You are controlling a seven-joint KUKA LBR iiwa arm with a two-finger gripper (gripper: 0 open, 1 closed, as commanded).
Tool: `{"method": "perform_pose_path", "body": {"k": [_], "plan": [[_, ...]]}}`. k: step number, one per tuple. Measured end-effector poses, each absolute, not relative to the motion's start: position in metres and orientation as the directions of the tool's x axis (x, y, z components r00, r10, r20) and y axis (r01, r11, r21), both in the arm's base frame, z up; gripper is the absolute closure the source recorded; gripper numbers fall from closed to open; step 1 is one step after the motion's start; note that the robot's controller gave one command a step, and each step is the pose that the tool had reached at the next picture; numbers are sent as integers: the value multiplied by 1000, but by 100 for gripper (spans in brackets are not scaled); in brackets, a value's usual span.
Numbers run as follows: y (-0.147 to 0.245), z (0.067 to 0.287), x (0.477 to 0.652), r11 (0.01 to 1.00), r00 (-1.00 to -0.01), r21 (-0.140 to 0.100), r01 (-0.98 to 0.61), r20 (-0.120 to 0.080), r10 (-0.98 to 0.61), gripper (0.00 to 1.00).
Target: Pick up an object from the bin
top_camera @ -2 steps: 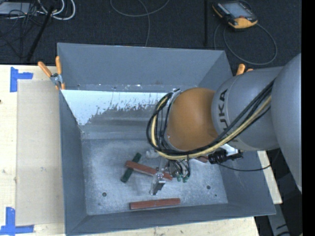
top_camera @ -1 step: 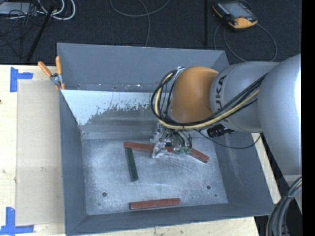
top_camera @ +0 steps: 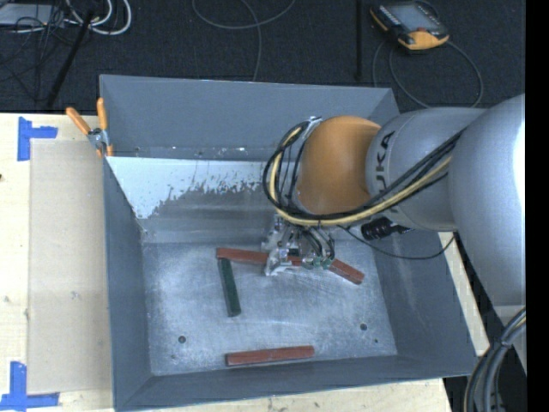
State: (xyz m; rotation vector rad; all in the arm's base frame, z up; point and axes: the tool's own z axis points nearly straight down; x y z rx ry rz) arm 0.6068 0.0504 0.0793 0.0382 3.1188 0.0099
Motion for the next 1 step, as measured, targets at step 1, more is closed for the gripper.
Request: {"method": "perform_pose_path", "body": {"k": [1], "plan": [[80,249,608,999,-999,2,34,-8,34,100]]}}
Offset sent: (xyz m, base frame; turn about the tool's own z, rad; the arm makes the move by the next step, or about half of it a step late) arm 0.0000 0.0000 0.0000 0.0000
